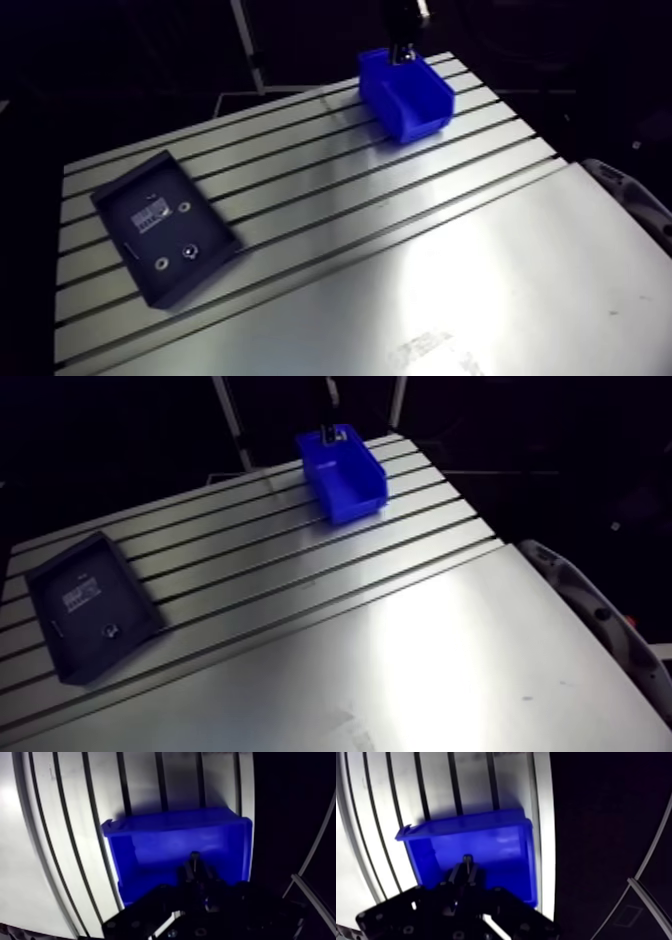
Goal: Pick up the M10 bolt from the tray and put it into the blue bin.
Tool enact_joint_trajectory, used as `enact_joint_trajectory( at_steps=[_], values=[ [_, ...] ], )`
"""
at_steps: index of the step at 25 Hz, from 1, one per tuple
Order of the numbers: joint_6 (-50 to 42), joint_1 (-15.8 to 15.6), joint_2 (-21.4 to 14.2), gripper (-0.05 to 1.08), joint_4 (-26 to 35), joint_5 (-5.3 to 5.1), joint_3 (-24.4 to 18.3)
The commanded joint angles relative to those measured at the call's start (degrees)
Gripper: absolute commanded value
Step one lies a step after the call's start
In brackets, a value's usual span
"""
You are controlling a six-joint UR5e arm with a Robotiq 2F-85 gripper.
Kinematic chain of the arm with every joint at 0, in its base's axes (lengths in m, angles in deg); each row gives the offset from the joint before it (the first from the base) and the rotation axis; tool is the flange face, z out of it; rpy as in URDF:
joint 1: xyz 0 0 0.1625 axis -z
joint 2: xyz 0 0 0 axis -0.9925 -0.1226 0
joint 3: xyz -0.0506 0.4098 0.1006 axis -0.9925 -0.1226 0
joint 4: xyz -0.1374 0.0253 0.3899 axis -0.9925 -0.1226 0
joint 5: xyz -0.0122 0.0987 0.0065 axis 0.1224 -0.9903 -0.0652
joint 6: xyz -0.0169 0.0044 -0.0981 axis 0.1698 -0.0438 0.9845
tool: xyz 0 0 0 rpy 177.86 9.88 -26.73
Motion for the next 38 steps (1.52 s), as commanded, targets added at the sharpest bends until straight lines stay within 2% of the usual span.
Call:
enact_joint_trajectory(
  at_steps=[1, 3, 8, 11, 15, 18, 19, 26, 27, 29, 33, 38],
  values=[
    [-0.1, 0.2, 1.8, 1.02, -0.3, 0.28, 0.2],
    [-0.3, 0.2, 2.6, 1.02, -0.4, 0.8, 0.2],
    [-0.2, 0.3, 3.9, 1.02, -0.4, 0.98, 0.5],
    [-0.2, 0.3, 4.3, 1.02, -0.4, 1.68, 0.7],
    [0.0, 0.3, 4.7, 1.02, -3.9, 1.86, 2.1],
    [0.1, 0.3, 5.2, 1.02, -4.7, 3.44, 2.7],
    [0.1, 0.3, 5.2, 1.02, -4.7, 3.62, 2.9],
    [0.1, 0.3, 5.6, 1.0, -4.7, 3.7, 3.5],
    [0.0, 0.2, 5.5, 0.82, -4.6, 3.62, 3.4],
    [0.0, 0.1, 5.5, 0.0, -4.5, 3.62, 3.3],
    [0.1, 0.0, 4.1, 0.0, -4.1, 2.91, 3.1],
    [0.3, -0.1, 0.8, 0.0, -3.1, 2.74, 2.6]
  ],
)
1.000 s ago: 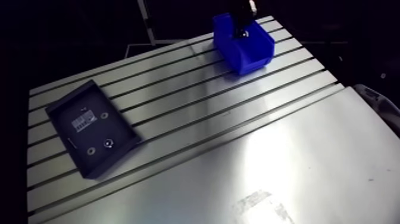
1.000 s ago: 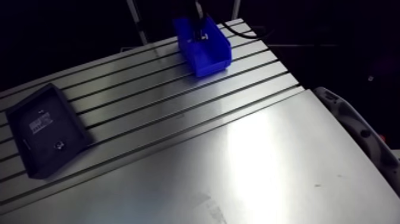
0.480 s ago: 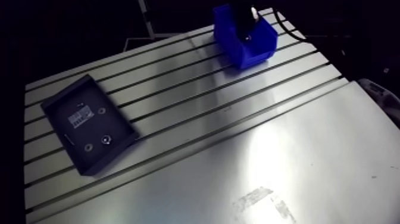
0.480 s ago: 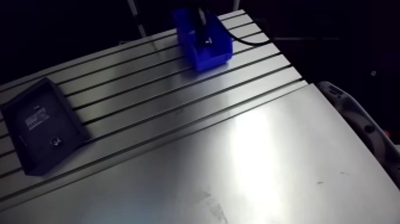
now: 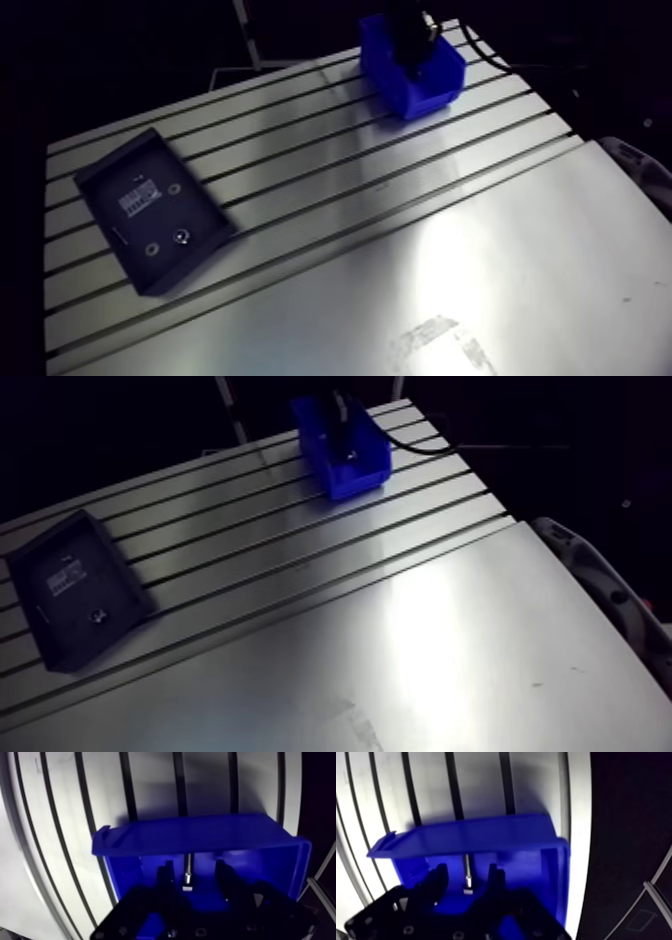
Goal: Pick up the M10 bolt from the tray and put it into the blue bin.
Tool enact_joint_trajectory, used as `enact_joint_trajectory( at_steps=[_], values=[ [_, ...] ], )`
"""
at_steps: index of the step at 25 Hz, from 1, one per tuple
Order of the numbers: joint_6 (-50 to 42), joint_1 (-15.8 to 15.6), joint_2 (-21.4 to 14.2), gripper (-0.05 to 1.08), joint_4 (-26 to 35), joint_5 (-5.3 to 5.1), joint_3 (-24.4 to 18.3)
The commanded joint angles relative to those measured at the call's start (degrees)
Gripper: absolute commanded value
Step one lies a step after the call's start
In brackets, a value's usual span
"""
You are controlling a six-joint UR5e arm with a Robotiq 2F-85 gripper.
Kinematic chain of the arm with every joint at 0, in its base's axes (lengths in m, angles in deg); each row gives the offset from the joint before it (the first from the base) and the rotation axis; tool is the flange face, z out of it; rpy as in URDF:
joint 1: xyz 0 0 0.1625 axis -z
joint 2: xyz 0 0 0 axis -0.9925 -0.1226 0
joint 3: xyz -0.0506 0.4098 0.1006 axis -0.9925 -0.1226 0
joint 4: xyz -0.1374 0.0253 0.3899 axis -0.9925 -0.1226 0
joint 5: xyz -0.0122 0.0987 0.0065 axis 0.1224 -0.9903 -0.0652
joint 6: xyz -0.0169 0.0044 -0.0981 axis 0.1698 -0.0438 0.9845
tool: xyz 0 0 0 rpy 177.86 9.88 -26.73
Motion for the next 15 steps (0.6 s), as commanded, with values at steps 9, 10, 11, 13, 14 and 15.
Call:
enact_joint_trajectory(
  at_steps=[9, 10, 11, 13, 14, 15],
  values=[
    [-1.4, -1.6, -11.6, 0.0, 5.9, -0.4, -0.8],
    [-3.0, -1.8, -12.8, 0.0, 7.3, -0.49, -1.1],
    [-5.8, -2.3, -13.9, 0.0, 9.0, -0.67, -1.5],
    [-12.9, -2.7, -16.7, 0.0, 14.0, -0.93, -2.6],
    [-16.3, -3.3, -17.6, 0.0, 16.2, -1.19, -3.3],
    [-19.7, -3.8, -18.5, 0.0, 17.4, -1.28, -3.7]
  ],
)
